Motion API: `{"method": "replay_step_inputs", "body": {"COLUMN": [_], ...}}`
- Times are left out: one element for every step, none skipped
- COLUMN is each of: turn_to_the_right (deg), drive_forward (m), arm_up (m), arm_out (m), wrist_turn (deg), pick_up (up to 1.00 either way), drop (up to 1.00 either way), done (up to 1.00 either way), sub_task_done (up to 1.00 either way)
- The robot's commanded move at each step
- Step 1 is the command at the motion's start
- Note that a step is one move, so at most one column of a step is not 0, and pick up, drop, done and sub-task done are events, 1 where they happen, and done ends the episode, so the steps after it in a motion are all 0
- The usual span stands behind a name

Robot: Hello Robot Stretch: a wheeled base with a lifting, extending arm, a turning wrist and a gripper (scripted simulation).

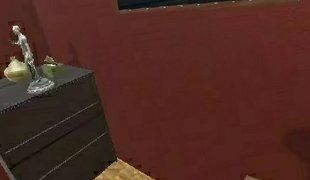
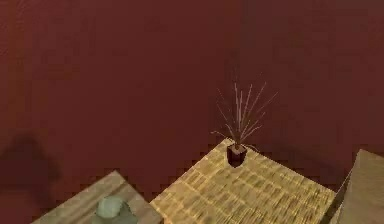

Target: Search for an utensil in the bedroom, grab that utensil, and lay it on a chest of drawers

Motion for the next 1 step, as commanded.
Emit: {"method": "replay_step_inputs", "body": {"turn_to_the_right": [-24.0], "drive_forward": [0.0], "arm_up": [0.0], "arm_out": [0.0], "wrist_turn": [0.0], "pick_up": [0.0], "drop": [0.0], "done": [0.0], "sub_task_done": [0.0]}}
